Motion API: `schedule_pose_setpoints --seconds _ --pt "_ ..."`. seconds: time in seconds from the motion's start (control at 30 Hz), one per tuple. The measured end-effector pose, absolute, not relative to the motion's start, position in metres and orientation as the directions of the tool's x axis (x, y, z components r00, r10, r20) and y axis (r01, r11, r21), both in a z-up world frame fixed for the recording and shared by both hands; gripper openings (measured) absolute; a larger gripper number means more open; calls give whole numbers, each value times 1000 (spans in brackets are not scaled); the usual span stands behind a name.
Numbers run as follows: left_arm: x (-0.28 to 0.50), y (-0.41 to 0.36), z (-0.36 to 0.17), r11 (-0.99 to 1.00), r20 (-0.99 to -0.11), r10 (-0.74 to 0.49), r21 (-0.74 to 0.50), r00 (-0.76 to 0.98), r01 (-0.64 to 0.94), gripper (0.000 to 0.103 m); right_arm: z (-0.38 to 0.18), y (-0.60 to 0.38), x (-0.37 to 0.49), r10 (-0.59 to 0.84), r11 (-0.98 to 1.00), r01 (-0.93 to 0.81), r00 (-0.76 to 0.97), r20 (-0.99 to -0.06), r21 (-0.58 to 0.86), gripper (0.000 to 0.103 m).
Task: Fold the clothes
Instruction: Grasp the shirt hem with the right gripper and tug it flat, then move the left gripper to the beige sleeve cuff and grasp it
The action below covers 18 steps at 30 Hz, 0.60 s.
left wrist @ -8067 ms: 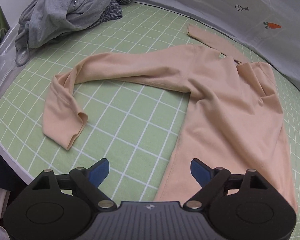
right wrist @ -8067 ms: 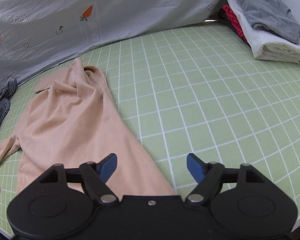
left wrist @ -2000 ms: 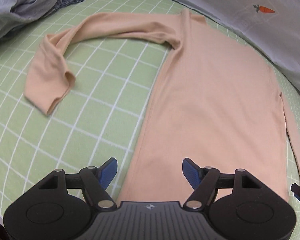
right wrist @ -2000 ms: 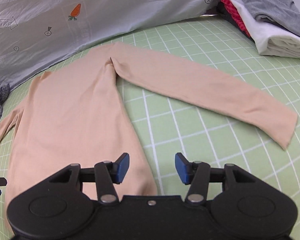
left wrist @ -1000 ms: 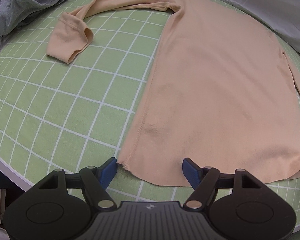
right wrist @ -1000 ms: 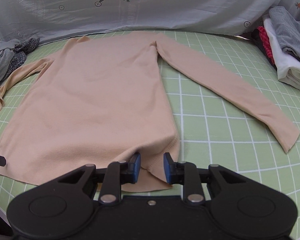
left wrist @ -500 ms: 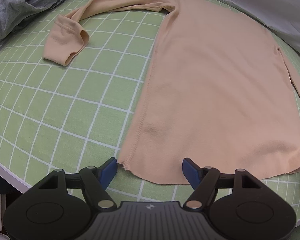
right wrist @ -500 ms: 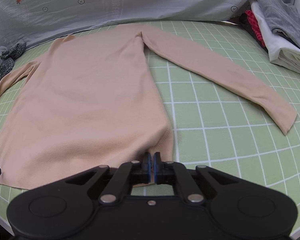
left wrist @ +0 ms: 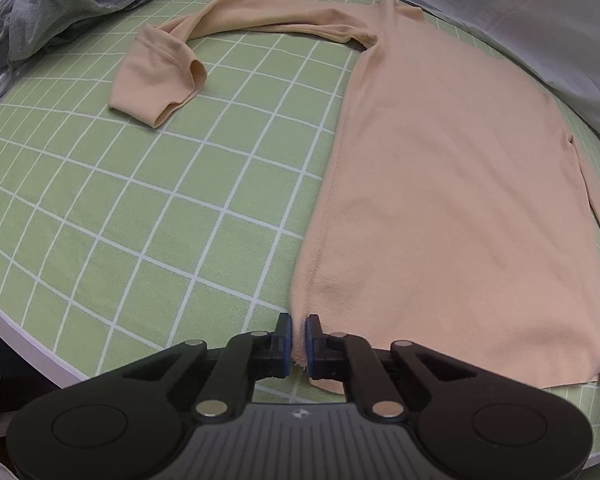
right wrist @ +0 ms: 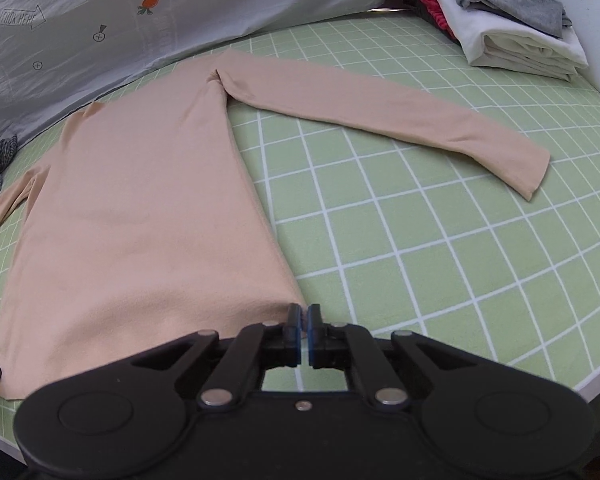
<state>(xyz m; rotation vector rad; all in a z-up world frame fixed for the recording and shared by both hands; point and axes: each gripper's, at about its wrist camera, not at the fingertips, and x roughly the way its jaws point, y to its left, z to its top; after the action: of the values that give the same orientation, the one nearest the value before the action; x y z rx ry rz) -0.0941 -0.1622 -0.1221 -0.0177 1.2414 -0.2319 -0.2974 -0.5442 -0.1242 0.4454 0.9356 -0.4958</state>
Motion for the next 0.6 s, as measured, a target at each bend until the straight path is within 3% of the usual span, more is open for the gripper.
schedule_pose_setpoints --seconds 0.07,0.1,0.13,0.17,0.2,0.23,0.27,0.3,0.33,0.4,0.47,0.6 --pt "-96 -161 -122 977 -935 -186 -145 301 155 8 -126 -545 -297 -210 803 581 484 -850 132 4" --pt "-96 -160 -122 978 -936 -187 -148 299 147 11 -125 -545 -297 -212 804 580 481 -851 128 11" --pt "-97 -159 -122 978 -936 -188 -152 298 139 11 -124 -544 -297 -219 803 584 474 -853 119 31" --pt "-97 -158 -122 979 -936 -191 -158 296 131 12 -122 -543 -296 -233 804 586 471 -851 104 44" --pt "-98 -157 -121 978 -935 -197 -167 296 122 20 -120 -542 -296 -255 804 588 471 -845 85 64" --pt "-98 -156 -121 978 -934 -199 -173 296 112 33 -119 -541 -296 -273 806 588 473 -838 70 73" --pt "-98 -156 -120 980 -934 -195 -172 299 103 42 -117 -540 -295 -279 813 579 482 -831 63 76" --pt "-99 -156 -118 983 -934 -181 -158 308 97 60 -115 -539 -294 -285 819 571 490 -824 56 82" --pt "-100 -157 -116 985 -934 -166 -145 316 92 72 -114 -538 -293 -290 826 562 498 -817 50 92" --pt "-100 -157 -112 988 -932 -149 -129 330 83 77 -112 -536 -289 -289 841 538 522 -803 47 103" --pt "-100 -155 -107 990 -930 -136 -118 342 72 87 -113 -534 -282 -275 857 513 536 -798 49 103" --pt "-101 -148 -96 995 -918 -103 -89 383 55 94 -117 -524 -264 -258 872 488 537 -803 47 103"
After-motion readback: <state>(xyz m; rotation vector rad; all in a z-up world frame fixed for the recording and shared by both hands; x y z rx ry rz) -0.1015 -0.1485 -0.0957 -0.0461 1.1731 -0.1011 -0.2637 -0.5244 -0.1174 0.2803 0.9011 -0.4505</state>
